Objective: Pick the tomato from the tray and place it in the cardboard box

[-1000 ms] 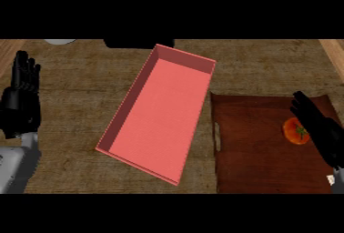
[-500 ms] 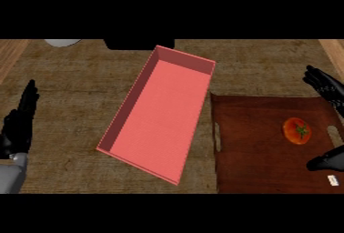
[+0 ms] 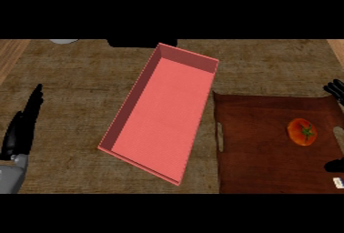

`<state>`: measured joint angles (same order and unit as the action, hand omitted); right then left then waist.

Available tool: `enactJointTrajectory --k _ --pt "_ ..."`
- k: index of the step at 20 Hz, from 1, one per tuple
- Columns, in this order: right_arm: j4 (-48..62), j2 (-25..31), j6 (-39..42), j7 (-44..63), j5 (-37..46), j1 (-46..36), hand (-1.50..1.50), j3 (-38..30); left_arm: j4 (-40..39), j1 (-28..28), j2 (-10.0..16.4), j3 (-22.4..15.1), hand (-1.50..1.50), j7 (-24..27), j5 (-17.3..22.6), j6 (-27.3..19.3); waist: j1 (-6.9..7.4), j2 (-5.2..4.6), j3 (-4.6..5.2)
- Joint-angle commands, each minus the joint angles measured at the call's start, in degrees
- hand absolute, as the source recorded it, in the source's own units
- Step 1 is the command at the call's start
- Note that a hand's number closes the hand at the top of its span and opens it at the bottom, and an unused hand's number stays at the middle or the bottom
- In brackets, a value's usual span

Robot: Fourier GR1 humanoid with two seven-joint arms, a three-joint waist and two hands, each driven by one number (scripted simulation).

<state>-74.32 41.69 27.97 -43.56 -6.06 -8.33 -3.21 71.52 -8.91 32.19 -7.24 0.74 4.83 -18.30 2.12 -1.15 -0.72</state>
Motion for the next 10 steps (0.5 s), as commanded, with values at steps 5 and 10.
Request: enactJointTrajectory --k 5,10 --pt "8.4 11.3 -5.3 -20.5 18.3 -2.8 -1.50 3.8 0.5 -0.3 0.0 -1.3 0.00 -1.0 -2.1 -0.4 1.01 0.13 0.24" --pt "12.9 14.7 -11.4 -25.6 28.0 -4.8 -1.50 10.5 1.3 -0.1 0.0 -1.1 0.00 -1.9 -2.0 0.1 0.72 0.42 0.43"
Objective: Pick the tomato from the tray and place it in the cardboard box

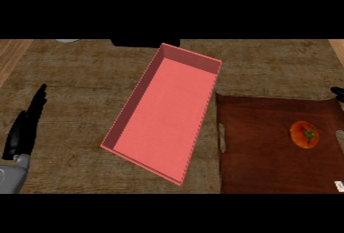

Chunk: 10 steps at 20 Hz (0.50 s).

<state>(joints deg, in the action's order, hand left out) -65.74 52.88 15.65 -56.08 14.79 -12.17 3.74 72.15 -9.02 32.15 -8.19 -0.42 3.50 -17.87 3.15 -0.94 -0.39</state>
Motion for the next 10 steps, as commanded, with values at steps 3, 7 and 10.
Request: enactJointTrajectory --k 3,7,10 --pt "6.7 1.7 -4.5 -9.6 13.9 -4.7 -1.50 8.4 0.5 0.9 -0.8 -0.6 0.00 -1.4 -0.9 0.1 -0.34 0.36 0.22" --pt "13.7 -0.7 -3.6 -7.2 19.8 -13.7 -1.50 12.7 0.2 -0.6 -0.5 0.5 0.00 -1.6 -1.4 0.3 -0.12 0.27 0.27" --pt "17.2 -2.3 -3.3 -8.1 22.8 -16.3 -1.50 14.3 -0.3 -0.2 0.9 2.8 0.00 -1.5 -0.9 1.9 -1.36 0.56 0.32"
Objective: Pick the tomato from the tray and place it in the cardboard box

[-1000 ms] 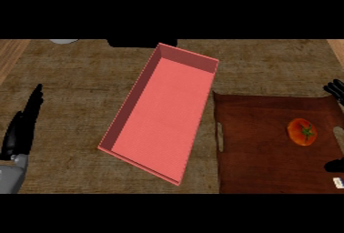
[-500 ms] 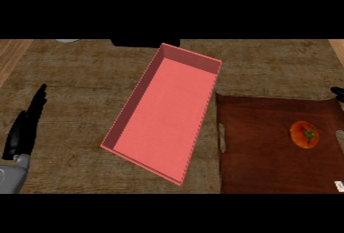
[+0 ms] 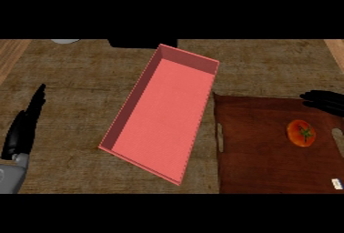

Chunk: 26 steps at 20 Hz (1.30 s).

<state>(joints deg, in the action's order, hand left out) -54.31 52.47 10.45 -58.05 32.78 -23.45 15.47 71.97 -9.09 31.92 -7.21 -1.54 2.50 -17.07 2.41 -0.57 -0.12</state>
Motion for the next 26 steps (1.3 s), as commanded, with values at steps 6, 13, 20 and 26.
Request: enactJointTrajectory --k 6,13,20,26 --pt "15.2 -7.3 -5.0 -6.8 11.2 -9.6 -1.50 2.3 1.3 0.2 -1.4 2.6 0.00 -2.5 -2.0 0.6 -1.42 0.33 0.07" --pt "17.7 -9.3 -5.0 -6.9 14.1 -10.8 -1.50 2.3 8.4 6.5 -1.9 2.9 0.00 -3.8 -3.8 0.9 -1.45 0.52 0.07" --pt "18.9 -10.3 -3.7 -12.0 13.1 -10.9 -1.50 2.5 1.9 2.8 -2.3 5.3 0.00 -1.0 -3.9 3.1 -1.60 0.34 0.08" --pt "9.2 -8.9 -2.9 -11.9 10.9 -4.6 -1.50 3.7 5.0 6.6 -1.5 7.3 0.00 -1.2 -3.6 3.5 -2.28 0.75 0.13"
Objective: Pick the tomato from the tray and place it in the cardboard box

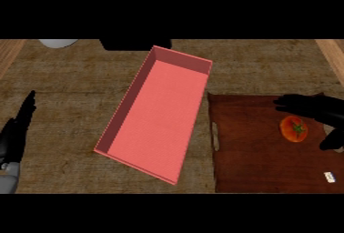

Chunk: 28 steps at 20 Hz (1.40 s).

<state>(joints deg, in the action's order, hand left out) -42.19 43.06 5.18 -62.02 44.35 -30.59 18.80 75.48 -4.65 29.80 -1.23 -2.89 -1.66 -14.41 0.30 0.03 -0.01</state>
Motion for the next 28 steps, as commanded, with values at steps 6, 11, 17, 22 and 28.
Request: enactJointTrajectory --k 6,11,17,22,28 --pt "-10.1 0.5 1.9 0.7 3.4 5.4 -1.50 1.4 -4.3 -0.7 -2.0 2.3 0.00 4.1 -1.5 2.2 -0.35 -0.02 0.03" --pt "-13.5 -1.7 4.6 7.7 7.1 6.5 -1.50 0.2 -1.4 -0.1 -2.1 4.1 0.00 1.7 -2.7 3.4 -0.22 -0.01 0.02" --pt "-10.4 -4.5 -1.8 5.4 8.3 7.7 1.50 -3.8 2.6 1.7 -5.6 2.6 0.00 -0.5 -6.0 1.1 -0.22 0.04 0.00" --pt "-7.2 -7.7 -9.0 4.2 7.4 5.0 1.50 -7.7 3.0 -0.1 -3.3 4.1 0.00 -3.1 -5.6 3.2 0.04 -0.02 -0.04" --pt "-1.5 -12.3 -2.9 15.0 9.4 -3.7 1.50 -9.6 2.8 0.7 -4.0 4.7 0.00 -1.0 -5.1 5.0 0.74 -0.08 0.00"
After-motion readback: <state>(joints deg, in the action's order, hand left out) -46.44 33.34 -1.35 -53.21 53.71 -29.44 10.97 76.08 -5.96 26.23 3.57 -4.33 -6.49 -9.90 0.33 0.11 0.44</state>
